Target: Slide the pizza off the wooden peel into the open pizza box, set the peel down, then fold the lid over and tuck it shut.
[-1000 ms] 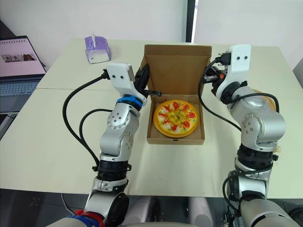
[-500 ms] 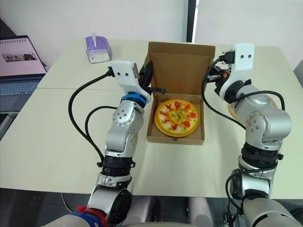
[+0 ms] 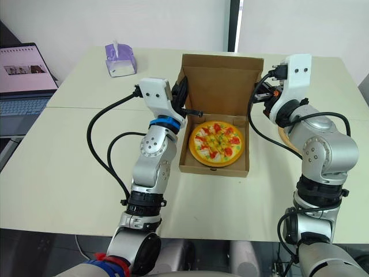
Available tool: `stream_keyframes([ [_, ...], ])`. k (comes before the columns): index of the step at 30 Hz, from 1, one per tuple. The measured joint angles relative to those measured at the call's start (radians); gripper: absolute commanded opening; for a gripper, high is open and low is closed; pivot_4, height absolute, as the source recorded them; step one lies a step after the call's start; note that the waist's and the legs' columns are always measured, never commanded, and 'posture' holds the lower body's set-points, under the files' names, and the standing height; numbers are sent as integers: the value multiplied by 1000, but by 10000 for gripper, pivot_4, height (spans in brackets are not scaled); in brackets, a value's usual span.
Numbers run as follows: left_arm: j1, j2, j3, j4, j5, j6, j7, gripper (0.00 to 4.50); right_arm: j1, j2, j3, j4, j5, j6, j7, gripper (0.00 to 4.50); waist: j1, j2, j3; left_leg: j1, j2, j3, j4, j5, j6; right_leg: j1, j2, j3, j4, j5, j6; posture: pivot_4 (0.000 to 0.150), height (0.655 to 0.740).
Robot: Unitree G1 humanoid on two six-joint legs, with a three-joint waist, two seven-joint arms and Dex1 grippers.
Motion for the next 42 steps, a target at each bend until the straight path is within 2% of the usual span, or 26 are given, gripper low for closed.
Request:
stream_keyframes([
  [6, 32, -32, -2, 1, 22, -49, 1, 0, 6, -1, -1, 0, 0, -5, 3, 156, 2, 0, 0, 0, 0, 0, 0, 0, 0, 0, 0, 0, 0, 0, 0, 1500, 7251],
  [17, 10, -32, -9, -6, 15, -5, 82, 0, -31, 9, -10, 43, 17, 7, 7, 156, 2, 0, 0, 1, 0, 0, 0, 0, 0, 0, 0, 0, 0, 0, 0, 1500, 7251],
  [24, -68, -15, 22, -69, -85, 218, 80, 0, -51, -12, -15, 78, 27, 7, 8, 156, 1, 0, 0, 0, 0, 0, 0, 0, 1, 0, 0, 0, 0, 0, 0, 1500, 7251],
  [31, -83, 82, 60, -191, -196, 453, -47, 0, -50, -21, -18, 79, 28, 6, 12, 156, -3, 0, 0, 0, 0, 0, 0, 0, 1, 0, 0, 0, 0, 0, 0, 1500, 7251],
  [37, -57, 69, 67, -234, -214, 488, -52, 0, -43, -20, -18, 79, 28, 0, 13, 156, -2, 0, 0, 0, 0, 0, 0, 0, 1, 0, 0, 0, -1, 0, 0, 1500, 7251],
  [42, -25, 33, 65, -240, -206, 447, -50, 0, -26, -19, -18, 64, 28, -8, 13, 156, 2, 0, 0, 0, 0, 0, 0, 0, 1, 0, 0, 0, -1, 0, 0, 1500, 7251],
])
